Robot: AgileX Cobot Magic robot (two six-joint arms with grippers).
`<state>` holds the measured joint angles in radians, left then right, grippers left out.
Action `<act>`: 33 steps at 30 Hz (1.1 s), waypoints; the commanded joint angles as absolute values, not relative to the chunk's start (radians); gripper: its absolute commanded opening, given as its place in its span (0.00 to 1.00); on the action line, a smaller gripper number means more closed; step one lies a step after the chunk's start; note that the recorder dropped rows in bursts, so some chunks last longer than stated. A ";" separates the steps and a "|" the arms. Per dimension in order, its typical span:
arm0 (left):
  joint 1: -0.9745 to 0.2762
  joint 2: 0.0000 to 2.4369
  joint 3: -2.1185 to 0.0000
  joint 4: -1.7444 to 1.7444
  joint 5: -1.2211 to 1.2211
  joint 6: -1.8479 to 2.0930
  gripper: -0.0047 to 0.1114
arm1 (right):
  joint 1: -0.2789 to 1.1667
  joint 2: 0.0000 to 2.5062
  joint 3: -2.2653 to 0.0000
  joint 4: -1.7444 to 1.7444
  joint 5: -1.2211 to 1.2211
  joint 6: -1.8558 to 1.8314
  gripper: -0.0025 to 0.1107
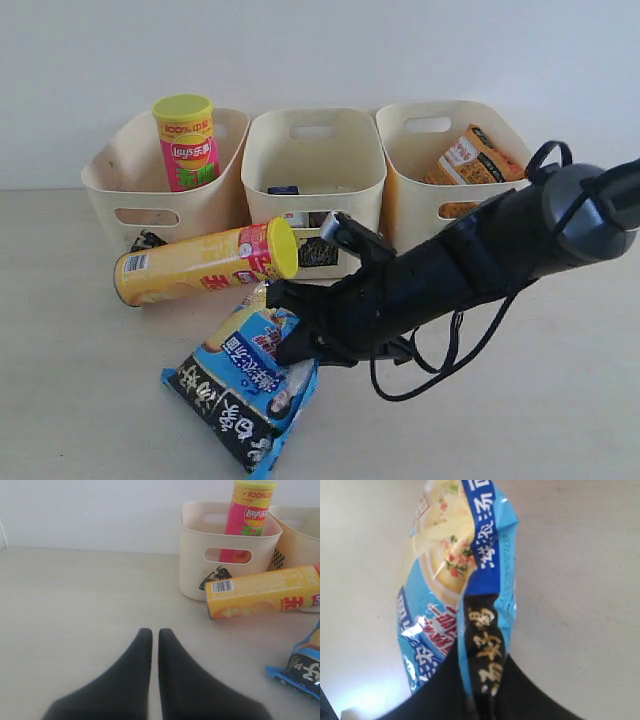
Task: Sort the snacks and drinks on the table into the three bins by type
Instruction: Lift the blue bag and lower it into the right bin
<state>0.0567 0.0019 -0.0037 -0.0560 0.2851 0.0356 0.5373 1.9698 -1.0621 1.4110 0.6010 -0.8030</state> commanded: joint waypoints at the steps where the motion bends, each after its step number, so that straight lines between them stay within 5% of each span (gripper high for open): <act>1: 0.059 0.000 0.000 -0.055 0.281 0.031 0.07 | 0.539 1.852 -1.058 1.226 0.550 -0.653 0.02; 15: 0.057 0.000 0.000 -0.055 0.281 0.031 0.07 | 0.514 1.557 -1.058 0.797 0.551 -0.338 0.02; 33: 0.057 0.000 0.000 -0.055 0.277 0.031 0.07 | 0.247 1.368 -1.060 0.726 0.398 -0.270 0.02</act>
